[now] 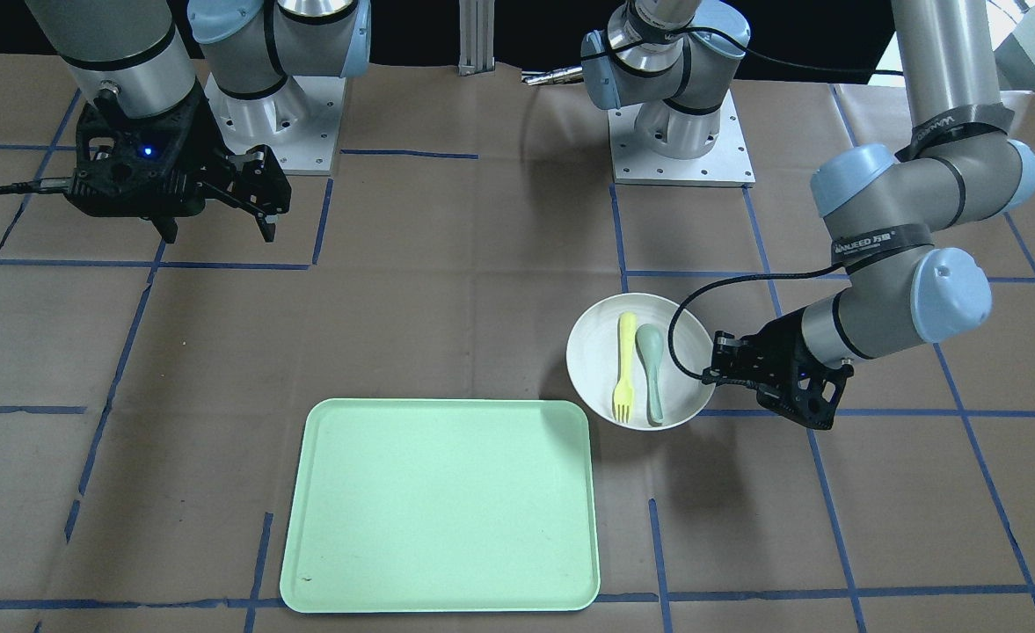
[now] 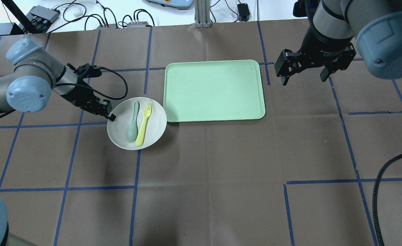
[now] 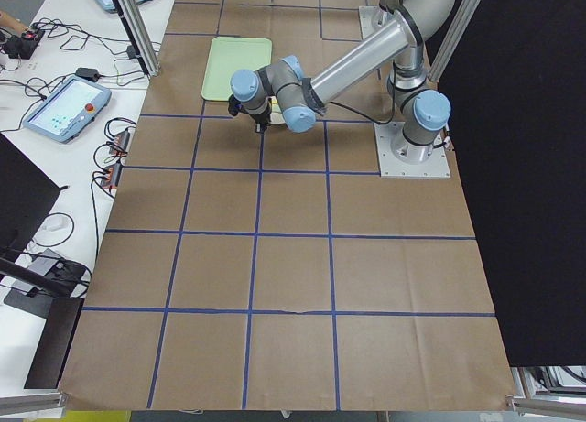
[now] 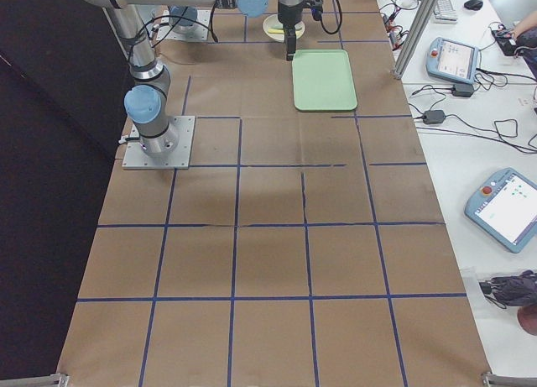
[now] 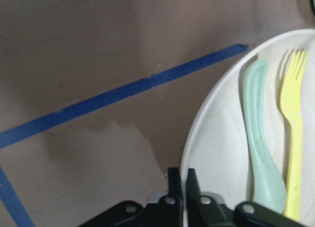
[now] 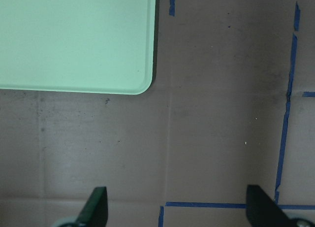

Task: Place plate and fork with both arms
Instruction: 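Carry the plate with the left gripper and lower it onto the green tray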

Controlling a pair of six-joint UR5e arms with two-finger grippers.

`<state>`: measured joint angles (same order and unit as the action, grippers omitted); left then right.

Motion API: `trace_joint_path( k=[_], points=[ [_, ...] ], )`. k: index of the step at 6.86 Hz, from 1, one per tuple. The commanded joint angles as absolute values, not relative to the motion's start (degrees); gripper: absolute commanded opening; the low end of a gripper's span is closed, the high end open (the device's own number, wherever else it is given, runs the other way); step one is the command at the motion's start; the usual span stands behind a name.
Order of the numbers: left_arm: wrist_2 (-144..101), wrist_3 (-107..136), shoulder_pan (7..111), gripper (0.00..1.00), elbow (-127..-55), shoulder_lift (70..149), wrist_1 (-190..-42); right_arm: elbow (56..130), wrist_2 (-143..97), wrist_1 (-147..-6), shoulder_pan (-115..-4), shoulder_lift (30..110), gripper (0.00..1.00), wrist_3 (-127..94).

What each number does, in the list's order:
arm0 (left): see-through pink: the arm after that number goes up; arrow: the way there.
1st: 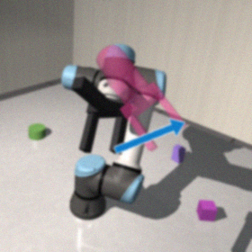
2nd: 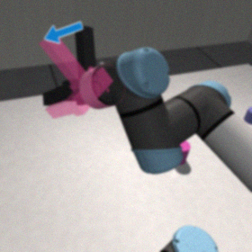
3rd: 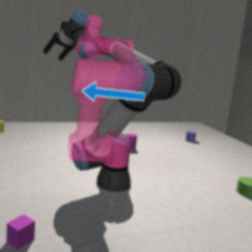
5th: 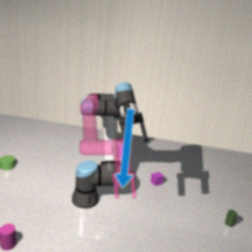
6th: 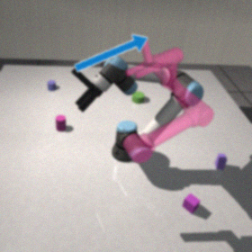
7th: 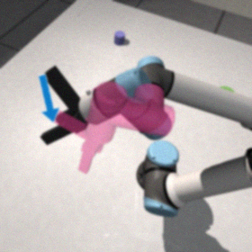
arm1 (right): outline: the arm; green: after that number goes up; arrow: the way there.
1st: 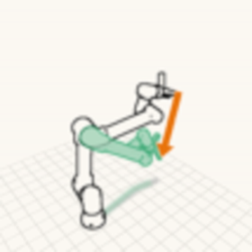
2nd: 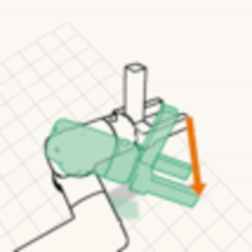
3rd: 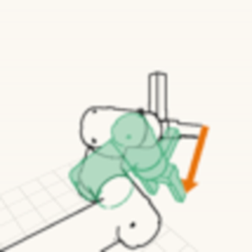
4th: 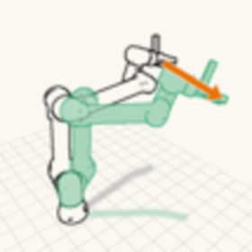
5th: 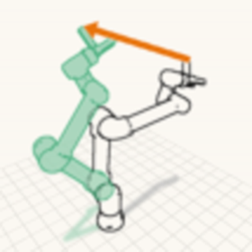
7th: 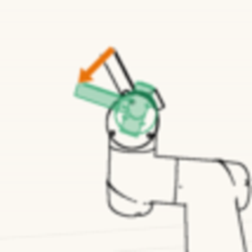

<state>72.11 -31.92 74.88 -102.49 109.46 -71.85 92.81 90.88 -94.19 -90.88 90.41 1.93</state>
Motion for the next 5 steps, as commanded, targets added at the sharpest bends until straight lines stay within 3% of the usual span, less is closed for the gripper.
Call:
trace_joint_path(
  k=[1, 5],
  points=[
    [69.2, -19.2, 83.8, 0.0, -91.7, 115.1, -71.8, 92.8, 90.9, -94.3, -90.9, 90.4, 1.0, 1.9],
    [66.1, -6.6, 91.4, 0.0, -74.9, 130.7, -66.6, 92.8, 90.9, -94.4, -90.9, 90.4, 1.0, 1.9]
  ],
)
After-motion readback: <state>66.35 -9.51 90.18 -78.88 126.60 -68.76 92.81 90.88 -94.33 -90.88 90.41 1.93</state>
